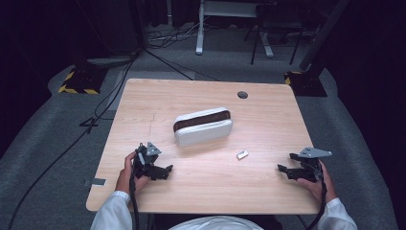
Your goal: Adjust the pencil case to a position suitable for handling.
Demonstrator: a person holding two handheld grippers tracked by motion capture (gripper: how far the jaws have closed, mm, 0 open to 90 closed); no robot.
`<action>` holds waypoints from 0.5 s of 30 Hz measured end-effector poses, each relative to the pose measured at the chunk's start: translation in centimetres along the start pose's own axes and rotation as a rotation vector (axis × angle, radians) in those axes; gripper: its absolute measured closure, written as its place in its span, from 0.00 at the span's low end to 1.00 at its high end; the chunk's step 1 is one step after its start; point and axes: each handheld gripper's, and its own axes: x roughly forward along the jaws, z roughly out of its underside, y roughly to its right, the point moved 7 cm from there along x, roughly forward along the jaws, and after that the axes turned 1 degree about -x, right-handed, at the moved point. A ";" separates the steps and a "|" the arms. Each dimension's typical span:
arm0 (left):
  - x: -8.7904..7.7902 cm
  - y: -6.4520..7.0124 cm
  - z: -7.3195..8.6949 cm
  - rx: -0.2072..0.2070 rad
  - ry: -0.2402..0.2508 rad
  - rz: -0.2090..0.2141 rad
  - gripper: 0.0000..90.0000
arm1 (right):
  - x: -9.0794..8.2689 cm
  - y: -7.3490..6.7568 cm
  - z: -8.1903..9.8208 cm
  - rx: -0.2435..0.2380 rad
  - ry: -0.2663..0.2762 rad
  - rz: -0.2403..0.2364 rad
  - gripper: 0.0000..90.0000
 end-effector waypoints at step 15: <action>-0.8 1.6 0.7 0.087 -0.003 0.084 0.03 | 0.3 -0.6 -0.6 -0.057 -0.015 -0.036 0.29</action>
